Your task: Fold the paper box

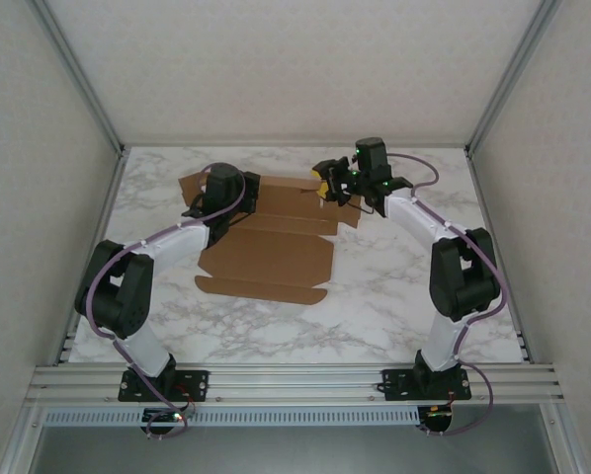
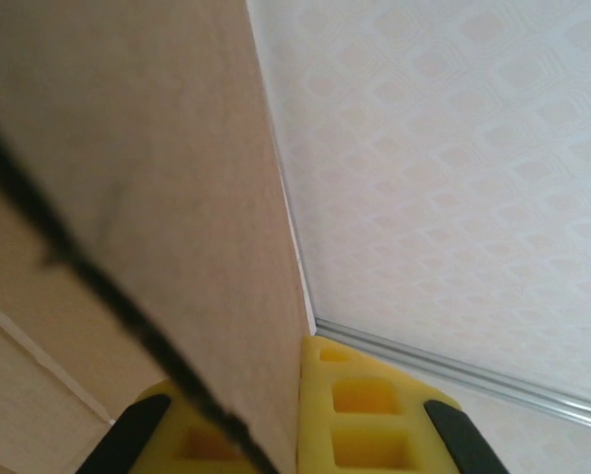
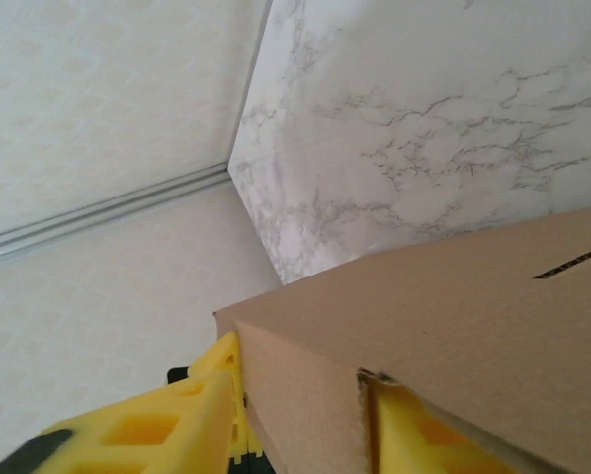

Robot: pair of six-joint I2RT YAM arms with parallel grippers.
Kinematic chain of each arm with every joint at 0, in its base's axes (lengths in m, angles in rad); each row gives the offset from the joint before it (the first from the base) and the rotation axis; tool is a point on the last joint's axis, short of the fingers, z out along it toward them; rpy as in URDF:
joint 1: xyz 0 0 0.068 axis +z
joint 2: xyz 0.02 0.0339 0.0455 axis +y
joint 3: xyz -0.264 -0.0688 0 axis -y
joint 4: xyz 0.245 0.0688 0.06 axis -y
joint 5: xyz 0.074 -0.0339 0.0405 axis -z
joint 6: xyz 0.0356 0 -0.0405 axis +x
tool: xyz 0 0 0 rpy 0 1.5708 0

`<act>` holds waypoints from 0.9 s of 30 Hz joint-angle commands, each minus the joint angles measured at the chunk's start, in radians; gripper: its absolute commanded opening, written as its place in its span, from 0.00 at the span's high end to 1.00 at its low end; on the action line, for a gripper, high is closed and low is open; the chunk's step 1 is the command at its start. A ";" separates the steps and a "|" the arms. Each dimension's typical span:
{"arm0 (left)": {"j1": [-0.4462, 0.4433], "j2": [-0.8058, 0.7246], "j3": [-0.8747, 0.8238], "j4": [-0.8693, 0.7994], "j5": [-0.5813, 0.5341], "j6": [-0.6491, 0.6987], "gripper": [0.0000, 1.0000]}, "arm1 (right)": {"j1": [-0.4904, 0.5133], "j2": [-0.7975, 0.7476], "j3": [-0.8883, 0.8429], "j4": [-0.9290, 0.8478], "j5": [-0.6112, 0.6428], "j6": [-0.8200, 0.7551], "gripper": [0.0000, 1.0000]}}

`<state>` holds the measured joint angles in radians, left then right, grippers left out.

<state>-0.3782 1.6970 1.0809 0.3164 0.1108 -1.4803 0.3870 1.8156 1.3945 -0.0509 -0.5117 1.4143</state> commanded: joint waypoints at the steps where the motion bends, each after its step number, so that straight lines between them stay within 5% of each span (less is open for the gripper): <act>1: -0.020 -0.005 0.042 -0.054 -0.012 -0.008 1.00 | 0.012 0.024 -0.028 0.140 -0.058 0.079 0.70; 11: -0.027 0.003 0.075 -0.119 -0.048 -0.014 1.00 | 0.012 0.059 -0.066 0.241 -0.060 0.130 0.97; 13: -0.027 0.003 0.081 -0.134 -0.054 -0.013 1.00 | 0.009 0.060 -0.060 0.226 -0.063 0.112 0.91; 16: -0.027 0.003 0.098 -0.170 -0.076 -0.011 1.00 | 0.000 0.043 -0.034 0.132 -0.054 0.008 0.57; 18: -0.027 0.004 0.114 -0.204 -0.104 -0.011 1.00 | -0.014 0.005 0.000 -0.036 0.005 -0.140 0.47; 21: -0.022 0.026 0.171 -0.274 -0.132 -0.012 1.00 | -0.048 -0.071 0.000 -0.214 0.115 -0.314 0.42; 27: -0.016 0.135 0.367 -0.453 -0.178 -0.007 1.00 | -0.085 -0.253 -0.143 -0.280 0.310 -0.636 0.45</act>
<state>-0.3977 1.7905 1.3682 -0.0223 -0.0078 -1.4960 0.3031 1.6501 1.2831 -0.2302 -0.3447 1.0252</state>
